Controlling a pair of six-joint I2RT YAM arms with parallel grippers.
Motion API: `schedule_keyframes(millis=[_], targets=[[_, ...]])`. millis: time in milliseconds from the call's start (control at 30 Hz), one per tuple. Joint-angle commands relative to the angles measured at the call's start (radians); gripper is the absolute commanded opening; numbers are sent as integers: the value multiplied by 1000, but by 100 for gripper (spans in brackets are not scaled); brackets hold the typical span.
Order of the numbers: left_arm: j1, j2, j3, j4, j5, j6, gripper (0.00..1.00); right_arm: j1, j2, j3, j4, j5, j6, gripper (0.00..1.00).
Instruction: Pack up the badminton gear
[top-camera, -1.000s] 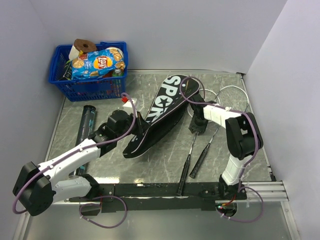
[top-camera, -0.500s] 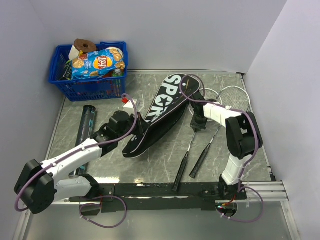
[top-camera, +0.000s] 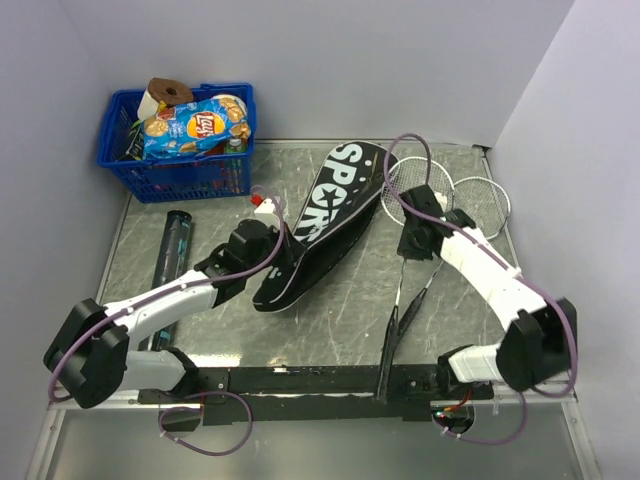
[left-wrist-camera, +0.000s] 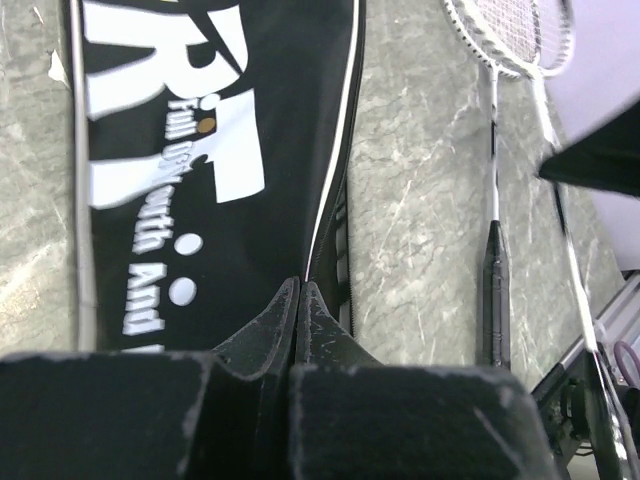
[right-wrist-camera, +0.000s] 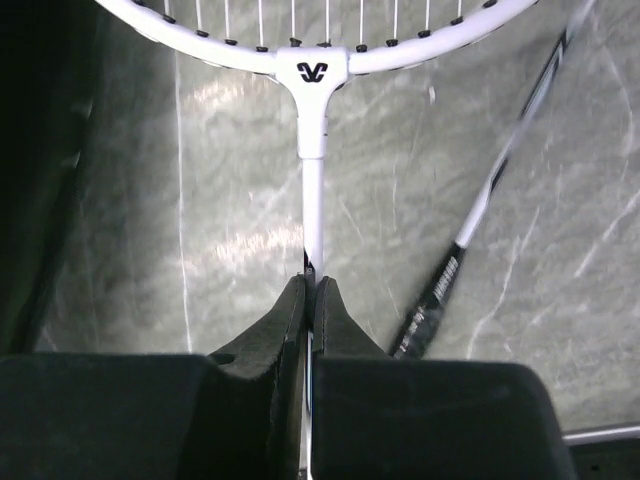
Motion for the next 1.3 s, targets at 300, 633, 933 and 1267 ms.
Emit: schedule_keyframes(millis=[300, 633, 933, 1267], targets=[[-4, 118, 202, 51, -78, 35, 1, 41, -252, -143, -84, -114, -43, 0], [-9, 175, 200, 94, -76, 9, 1, 236, -286, -158, -161, -102, 28, 0], [-24, 184, 186, 106, -95, 21, 1, 357, -278, -158, -184, -93, 97, 0], [-44, 169, 154, 124, -81, 22, 1, 385, -240, -182, -117, -93, 129, 0]])
